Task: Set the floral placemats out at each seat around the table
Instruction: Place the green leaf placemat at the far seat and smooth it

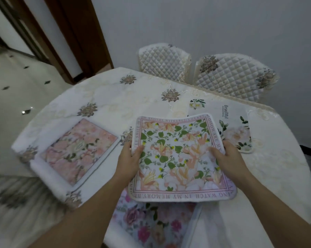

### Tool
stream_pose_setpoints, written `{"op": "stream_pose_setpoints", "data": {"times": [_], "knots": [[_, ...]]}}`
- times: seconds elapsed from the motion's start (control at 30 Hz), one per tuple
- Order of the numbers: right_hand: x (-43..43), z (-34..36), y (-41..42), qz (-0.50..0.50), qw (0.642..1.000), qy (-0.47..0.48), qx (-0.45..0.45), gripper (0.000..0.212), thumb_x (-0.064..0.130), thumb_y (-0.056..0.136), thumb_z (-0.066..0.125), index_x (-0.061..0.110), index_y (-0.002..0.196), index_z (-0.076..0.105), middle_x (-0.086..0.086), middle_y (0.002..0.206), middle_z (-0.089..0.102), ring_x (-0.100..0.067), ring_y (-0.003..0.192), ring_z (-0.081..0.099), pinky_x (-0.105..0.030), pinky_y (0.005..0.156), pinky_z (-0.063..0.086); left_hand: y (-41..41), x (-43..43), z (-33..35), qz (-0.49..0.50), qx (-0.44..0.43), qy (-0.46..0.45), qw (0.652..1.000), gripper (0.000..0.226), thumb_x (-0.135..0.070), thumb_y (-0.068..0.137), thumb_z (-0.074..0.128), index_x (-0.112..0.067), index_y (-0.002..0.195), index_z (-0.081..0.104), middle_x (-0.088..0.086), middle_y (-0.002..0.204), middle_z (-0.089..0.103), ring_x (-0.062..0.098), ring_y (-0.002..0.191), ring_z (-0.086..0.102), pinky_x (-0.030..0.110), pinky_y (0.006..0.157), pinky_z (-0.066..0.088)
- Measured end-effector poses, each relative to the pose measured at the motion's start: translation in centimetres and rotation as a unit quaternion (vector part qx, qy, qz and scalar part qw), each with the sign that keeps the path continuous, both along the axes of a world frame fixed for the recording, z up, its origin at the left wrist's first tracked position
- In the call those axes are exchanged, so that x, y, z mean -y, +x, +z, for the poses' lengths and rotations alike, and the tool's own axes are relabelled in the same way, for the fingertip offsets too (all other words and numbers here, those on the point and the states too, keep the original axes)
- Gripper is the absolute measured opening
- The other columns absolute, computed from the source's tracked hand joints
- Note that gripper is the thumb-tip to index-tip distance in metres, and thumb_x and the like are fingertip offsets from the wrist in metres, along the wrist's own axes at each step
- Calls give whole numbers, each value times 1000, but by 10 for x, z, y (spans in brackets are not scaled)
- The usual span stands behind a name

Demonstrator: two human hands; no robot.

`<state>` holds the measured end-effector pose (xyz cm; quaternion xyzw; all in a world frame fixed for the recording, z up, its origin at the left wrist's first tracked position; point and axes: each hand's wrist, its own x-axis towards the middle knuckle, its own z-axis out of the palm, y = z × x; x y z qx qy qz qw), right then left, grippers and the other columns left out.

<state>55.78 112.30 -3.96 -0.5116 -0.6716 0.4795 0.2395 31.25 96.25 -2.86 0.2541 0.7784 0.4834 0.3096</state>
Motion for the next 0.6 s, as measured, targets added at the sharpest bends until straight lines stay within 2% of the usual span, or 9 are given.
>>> {"op": "stream_pose_setpoints", "data": {"times": [0.1,0.2,0.3,0.5,0.6], "knots": [[45,14,-22,13,1000,-12,1,20,24,97,57,16,116,61,-1,103,70,-22,91,69,-40,76,56,-14,56,19,17,-7,1,1000,18,-34,101,53,-23,114,52,1,110,69,21,97,70,49,83,60],[94,27,-45,32,999,-14,14,23,29,96,58,17,115,60,-2,103,70,-24,90,69,-47,81,58,-35,112,28,41,-8,4,999,25,-33,100,56,-21,121,53,3,113,70,19,93,73,46,79,62],[146,37,-71,46,999,-19,14,20,28,97,59,16,113,57,-3,97,68,-24,86,69,-47,75,58,-59,165,34,64,-13,20,998,10,-32,98,59,-28,106,55,-1,106,72,17,87,74,44,74,63],[253,52,-137,60,998,-27,1,23,26,97,58,18,118,54,-2,104,68,-20,86,71,-46,75,60,-118,283,41,81,-1,47,996,7,-30,98,59,-25,98,54,1,98,74,17,80,75,42,67,63],[308,60,-176,70,997,-23,-2,20,23,97,58,22,116,53,-2,104,69,-19,82,73,-41,68,61,-151,337,45,91,-5,50,995,7,-31,97,60,-27,96,54,-1,98,73,17,82,75,36,66,61]]}}
